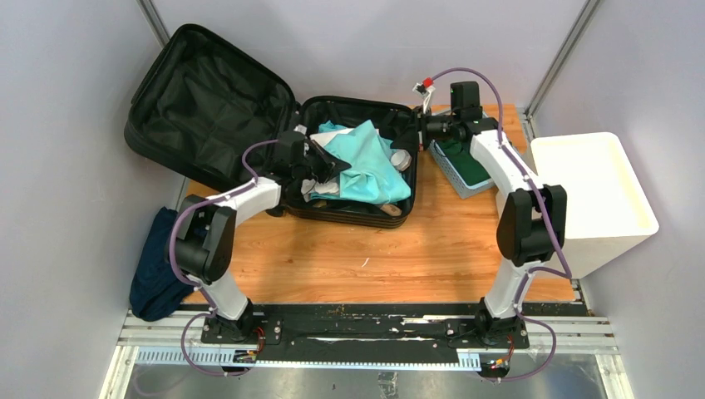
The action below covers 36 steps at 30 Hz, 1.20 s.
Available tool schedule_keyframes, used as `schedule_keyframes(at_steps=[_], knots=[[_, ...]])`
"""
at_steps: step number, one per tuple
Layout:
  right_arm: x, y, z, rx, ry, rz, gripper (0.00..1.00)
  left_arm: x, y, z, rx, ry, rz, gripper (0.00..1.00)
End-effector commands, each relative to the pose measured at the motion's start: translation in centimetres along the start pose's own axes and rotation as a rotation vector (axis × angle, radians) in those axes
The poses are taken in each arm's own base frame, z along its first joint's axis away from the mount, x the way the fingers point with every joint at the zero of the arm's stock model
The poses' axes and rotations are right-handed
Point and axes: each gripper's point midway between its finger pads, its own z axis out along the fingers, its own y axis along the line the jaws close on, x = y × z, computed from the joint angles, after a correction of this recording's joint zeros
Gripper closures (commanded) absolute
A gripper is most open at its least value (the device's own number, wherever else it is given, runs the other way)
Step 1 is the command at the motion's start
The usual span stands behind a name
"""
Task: Open, take out, and arrange the luggage
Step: Pick up the clothes from the luggage.
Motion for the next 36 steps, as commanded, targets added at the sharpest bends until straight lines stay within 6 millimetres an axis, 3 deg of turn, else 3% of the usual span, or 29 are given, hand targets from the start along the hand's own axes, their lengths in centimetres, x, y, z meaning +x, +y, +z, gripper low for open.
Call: schedule_keyframes(at_steps=[1,6,10,17,19,24,29,32,36], knots=[[0.0,1.6,-2.5,-0.04,0.001,-0.096,0.95,-1.2,-6.1,-2.5,0.15,-0.02,0.118,1.0],[-2.6,3.7,-6.2,-0.107,-0.05,-0.144,0.85,-2.2,-10.2,-3.4,0.202,-0.007,0.263,1.0],[-5.1,4.6,-9.3,-0.111,-0.101,-0.165,0.85,-3.1,-13.5,-4.1,0.262,-0.012,0.309,1.0],[-7.2,2.7,-14.6,-0.003,-0.175,-0.153,0.85,-4.3,-19.9,-4.2,0.386,-0.025,0.334,1.0],[-8.0,2.1,-16.5,0.042,-0.198,-0.158,0.85,-4.7,-22.8,-3.9,0.44,-0.036,0.348,1.0],[-10.6,0.8,-21.8,0.159,-0.265,-0.177,0.84,-4.4,-27.9,-0.9,0.536,-0.025,0.33,1.0],[-11.6,0.2,-25.0,0.243,-0.3,-0.185,0.84,-4.1,-32.6,3.8,0.648,-0.045,0.226,1.0],[-11.3,-0.5,-26.4,0.294,-0.311,-0.168,0.84,-4.2,-34.1,7.0,0.718,-0.121,0.086,1.0],[-10.7,-1.4,-27.8,0.349,-0.321,-0.145,0.84,-2.8,-33.8,10.9,0.752,-0.227,-0.109,1.0]])
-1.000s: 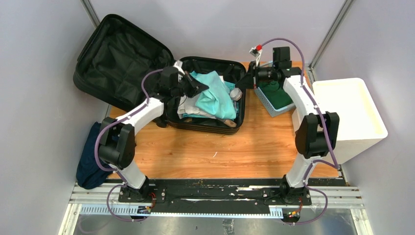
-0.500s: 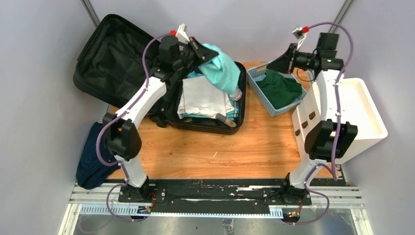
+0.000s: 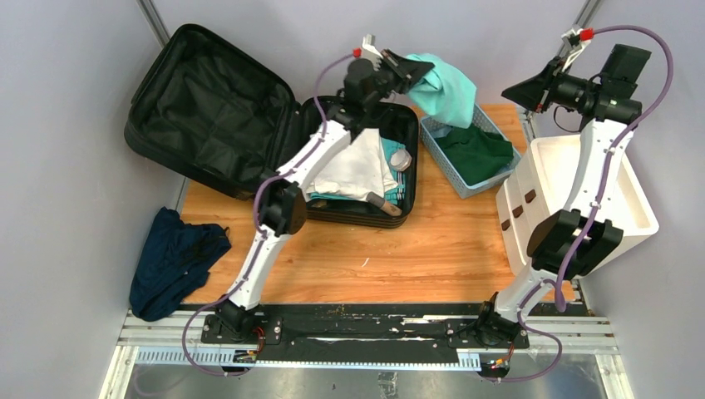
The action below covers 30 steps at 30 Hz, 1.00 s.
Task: Open, take out, and arrange the luggage
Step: Pick up the clothes from the luggage, then place the clothes in the bin.
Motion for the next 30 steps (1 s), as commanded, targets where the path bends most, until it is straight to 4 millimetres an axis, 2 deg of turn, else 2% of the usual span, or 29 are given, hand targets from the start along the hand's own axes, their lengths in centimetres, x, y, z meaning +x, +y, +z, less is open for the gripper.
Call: schedule_keyframes(at_steps=[1,6,9,11,14,19,23,25,30], knots=[[0.3,-1.0,-1.8,0.064,-0.004,0.041,0.84,1.5,0.1,2.7,0.062,-0.228,-0.196,1.0],[1.7,-1.8,-2.1,0.082,0.004,0.077,0.83,8.1,3.9,4.3,0.019,-0.317,-0.346,1.0],[2.5,-2.2,-1.9,0.081,0.008,0.097,0.84,11.5,8.7,4.6,-0.04,-0.325,-0.432,1.0],[3.0,-2.4,-1.9,0.081,0.011,0.11,0.84,12.7,10.5,4.6,-0.059,-0.334,-0.459,1.0],[3.8,-2.7,-1.7,0.077,0.014,0.131,0.84,13.0,10.9,4.6,-0.056,-0.35,-0.481,1.0],[4.7,-3.0,-1.2,0.07,0.022,0.149,0.84,11.5,8.8,4.6,-0.03,-0.397,-0.491,1.0],[4.7,-2.8,-0.7,0.062,0.027,0.144,0.84,11.4,7.5,4.5,-0.009,-0.432,-0.563,1.0],[5.0,-2.9,-0.7,0.069,0.033,0.137,0.84,12.0,8.4,4.5,-0.025,-0.433,-0.583,1.0],[7.1,-3.3,-0.1,0.095,0.078,0.118,0.82,15.5,14.8,4.1,-0.123,-0.376,-0.604,1.0]])
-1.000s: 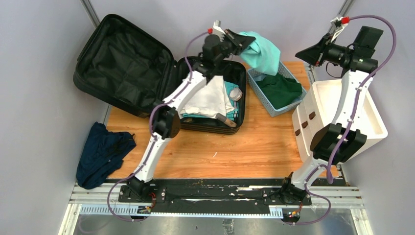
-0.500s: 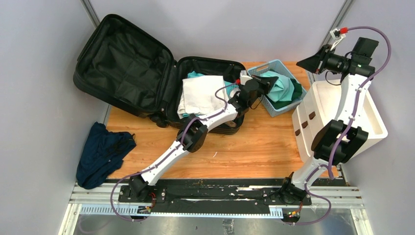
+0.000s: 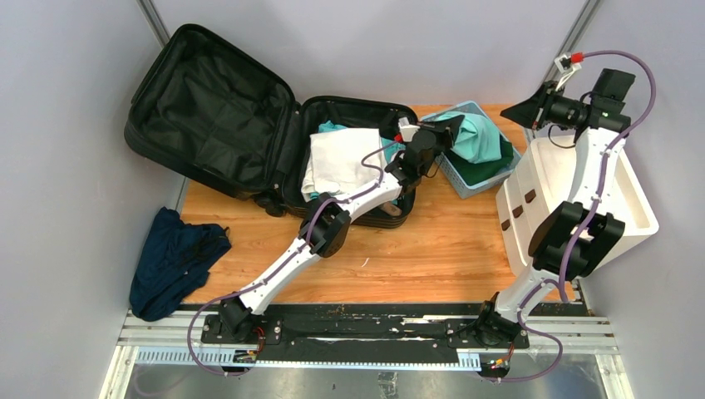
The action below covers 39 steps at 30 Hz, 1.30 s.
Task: Open, take out, and arrange the luggage
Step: Place the clothes in the bin.
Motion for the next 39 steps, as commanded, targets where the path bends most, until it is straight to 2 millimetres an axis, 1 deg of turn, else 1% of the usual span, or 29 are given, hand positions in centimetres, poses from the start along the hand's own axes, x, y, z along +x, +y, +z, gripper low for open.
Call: schedule_keyframes(at_steps=[1,2,4,7,8,10,13,16,17,21,24,26,28,29,32,33,36,39], knots=[[2.0,-0.1,0.8,0.032,0.048,-0.034,0.81,0.6,2.4,-0.4,-0.02,0.021,-0.025,0.98],[2.5,-0.3,1.0,0.041,0.063,-0.042,0.81,1.0,3.0,-0.6,-0.035,0.046,-0.004,0.94],[3.6,-0.7,1.3,0.063,0.1,-0.066,0.8,1.3,3.2,-0.9,-0.06,0.075,0.05,0.83],[5.0,-1.3,1.8,0.095,0.156,-0.087,0.79,0.7,2.7,-1.7,-0.108,0.097,0.159,0.69],[5.5,-1.4,1.9,0.103,0.172,-0.089,0.79,0.4,2.7,-2.0,-0.133,0.103,0.195,0.68],[6.1,-1.5,2.3,0.106,0.196,-0.095,0.79,-0.3,3.9,-2.8,-0.228,0.123,0.253,0.66],[7.0,-1.4,2.9,0.103,0.232,-0.107,0.78,-0.2,4.2,-3.5,-0.294,0.172,0.314,0.59],[7.9,-1.3,3.6,0.107,0.276,-0.126,0.78,-0.3,3.3,-3.8,-0.301,0.182,0.367,0.55],[8.3,-1.5,3.7,0.117,0.291,-0.13,0.78,-0.4,2.7,-3.7,-0.297,0.181,0.387,0.5],[9.5,-2.5,4.1,0.157,0.341,-0.126,0.77,-1.2,0.2,-3.8,-0.279,0.173,0.458,0.41],[10.3,-3.0,4.4,0.178,0.375,-0.118,0.75,-1.5,-1.5,-3.9,-0.255,0.188,0.5,0.37],[11.0,-3.1,4.8,0.174,0.396,-0.12,0.67,-1.7,-2.1,-4.0,-0.255,0.199,0.525,0.37],[11.6,-3.1,5.2,0.173,0.42,-0.135,0.58,-1.9,-1.9,-4.3,-0.277,0.218,0.547,0.37],[11.9,-3.1,5.4,0.171,0.431,-0.144,0.54,-2.1,-1.5,-4.5,-0.296,0.23,0.553,0.37],[13.0,-3.6,6.0,0.174,0.472,-0.152,0.5,-2.3,0.0,-5.3,-0.349,0.278,0.54,0.36],[13.6,-4.0,6.0,0.183,0.492,-0.152,0.49,-2.4,0.2,-5.5,-0.356,0.287,0.549,0.36],[15.1,-5.2,6.0,0.225,0.547,-0.144,0.49,-2.4,-0.7,-6.2,-0.36,0.335,0.617,0.36],[16.4,-6.5,6.1,0.293,0.568,-0.114,0.48,-2.7,-3.1,-6.5,-0.318,0.382,0.695,0.36]])
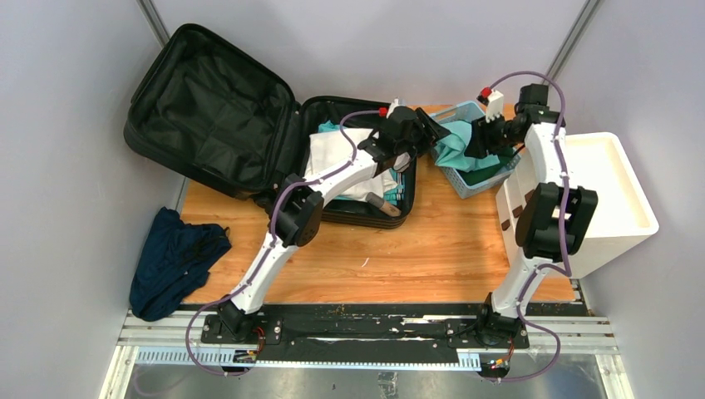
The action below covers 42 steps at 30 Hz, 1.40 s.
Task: Open, take out, and arrange the luggage
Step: Place the clothes in the bin.
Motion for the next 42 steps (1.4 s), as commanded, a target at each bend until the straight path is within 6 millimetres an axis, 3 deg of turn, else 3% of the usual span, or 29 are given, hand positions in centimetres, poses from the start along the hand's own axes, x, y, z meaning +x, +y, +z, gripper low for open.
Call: schedule_keyframes(at_steps=[1,9,11,12,14,15,17,20,25,31,38,40,42], knots=[[3.1,-1.4,2.0,0.089,0.099,0.057,0.48,-1.9,-4.3,-3.7,0.079,0.059,0.165,0.36],[3.9,-3.2,5.4,0.235,0.098,0.12,0.45,-6.2,-6.3,-11.1,0.154,0.018,0.451,0.33],[4.1,-3.7,6.3,0.246,0.105,0.138,0.45,-7.3,-6.4,-13.5,0.154,-0.001,0.541,0.33],[4.2,-3.9,6.8,0.25,0.113,0.147,0.46,-8.3,-7.4,-15.5,0.168,-0.03,0.588,0.33],[4.6,-4.0,7.7,0.254,0.131,0.151,0.5,-9.5,-7.1,-18.3,0.151,-0.07,0.686,0.32],[4.8,-4.0,8.1,0.258,0.142,0.15,0.53,-10.1,-7.0,-19.8,0.143,-0.094,0.726,0.31],[5.1,-4.1,8.3,0.268,0.154,0.136,0.69,-11.0,-5.5,-22.4,0.101,-0.127,0.799,0.29],[4.8,-4.9,7.5,0.311,0.163,0.076,0.89,-12.8,-4.1,-26.0,0.056,-0.184,0.853,0.28],[3.7,-7.2,4.9,0.427,0.221,-0.095,1.0,-14.6,-1.5,-30.2,-0.031,-0.238,0.931,0.26],[2.0,-9.7,1.6,0.566,0.284,-0.247,1.0,-15.3,1.1,-32.2,-0.128,-0.211,1.044,0.23],[-1.1,-11.2,-2.7,0.74,0.321,-0.398,1.0,-15.6,2.7,-32.7,-0.185,-0.188,1.1,0.22],[-0.7,-10.6,-2.9,0.721,0.369,-0.478,1.0,-15.7,2.9,-32.6,-0.187,-0.184,1.105,0.22],[1.0,-10.1,-2.2,0.673,0.443,-0.544,1.0,-15.7,2.9,-32.4,-0.183,-0.179,1.111,0.21]])
